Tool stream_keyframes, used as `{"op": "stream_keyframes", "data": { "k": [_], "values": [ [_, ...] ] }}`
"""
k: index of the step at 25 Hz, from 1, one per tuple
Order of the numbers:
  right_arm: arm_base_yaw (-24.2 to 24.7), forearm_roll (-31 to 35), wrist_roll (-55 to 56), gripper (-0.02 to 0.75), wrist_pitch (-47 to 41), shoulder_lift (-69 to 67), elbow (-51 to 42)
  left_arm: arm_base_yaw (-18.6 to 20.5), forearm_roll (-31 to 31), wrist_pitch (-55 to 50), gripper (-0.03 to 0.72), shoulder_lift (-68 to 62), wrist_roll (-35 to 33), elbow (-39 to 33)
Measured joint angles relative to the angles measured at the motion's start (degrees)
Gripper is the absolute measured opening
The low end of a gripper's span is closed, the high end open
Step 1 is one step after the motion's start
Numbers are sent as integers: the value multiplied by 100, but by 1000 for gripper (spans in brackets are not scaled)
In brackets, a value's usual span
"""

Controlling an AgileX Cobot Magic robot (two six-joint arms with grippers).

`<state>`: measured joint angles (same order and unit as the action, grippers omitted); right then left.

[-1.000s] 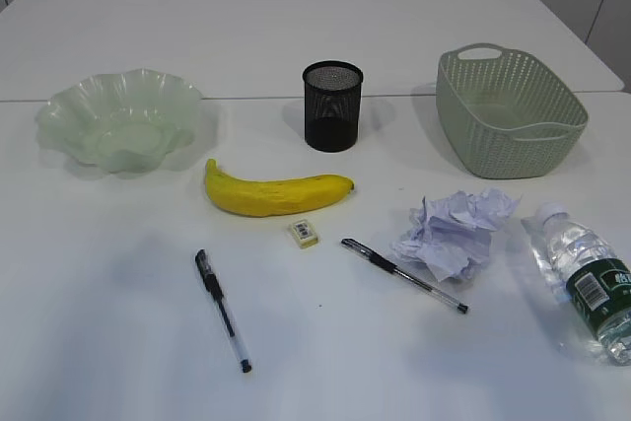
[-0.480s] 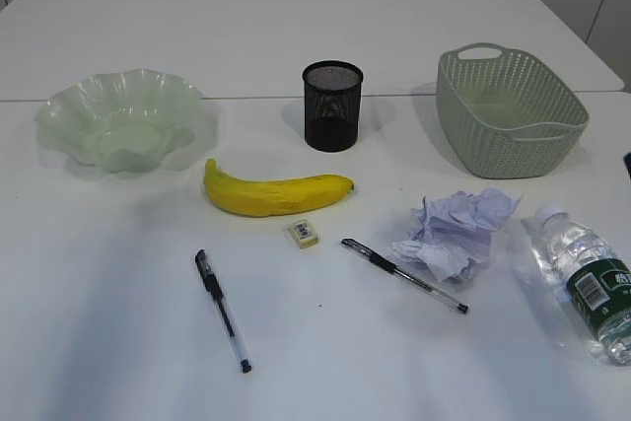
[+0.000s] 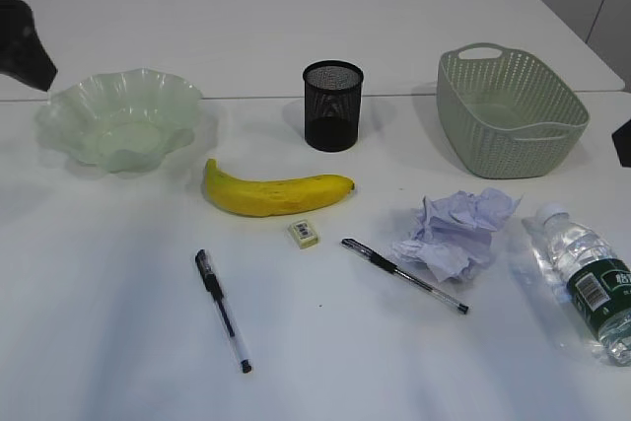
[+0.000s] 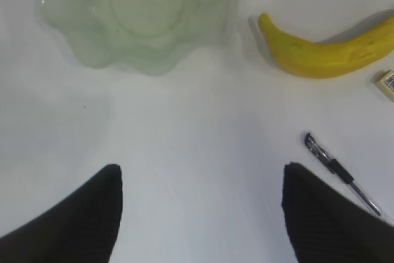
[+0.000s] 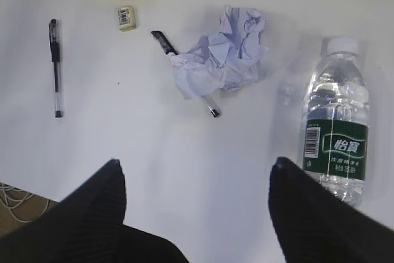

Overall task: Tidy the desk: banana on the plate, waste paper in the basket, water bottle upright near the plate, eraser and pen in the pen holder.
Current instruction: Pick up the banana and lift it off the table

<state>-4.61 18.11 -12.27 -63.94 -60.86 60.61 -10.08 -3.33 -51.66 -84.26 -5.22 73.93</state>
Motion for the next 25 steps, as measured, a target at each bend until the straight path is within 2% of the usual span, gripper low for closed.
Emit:
{"op": "stream_keyframes", "data": {
  "k": [4, 11, 16, 25],
  "values": [
    [0, 0, -38, 536, 2, 0, 0, -405, 211, 393, 580, -356, -557, 214],
    [0, 76, -51, 536, 2, 0, 2, -1005, 1062, 955, 554, -1185, -1246, 629],
    [0, 242, -55, 536, -122, 0, 2, -1286, 1120, 1071, 515, -1843, -1621, 945],
    [0, 255, -64, 536, -227, 0, 2, -1653, 970, 1006, 508, -2525, -2577, 1165]
  ]
}}
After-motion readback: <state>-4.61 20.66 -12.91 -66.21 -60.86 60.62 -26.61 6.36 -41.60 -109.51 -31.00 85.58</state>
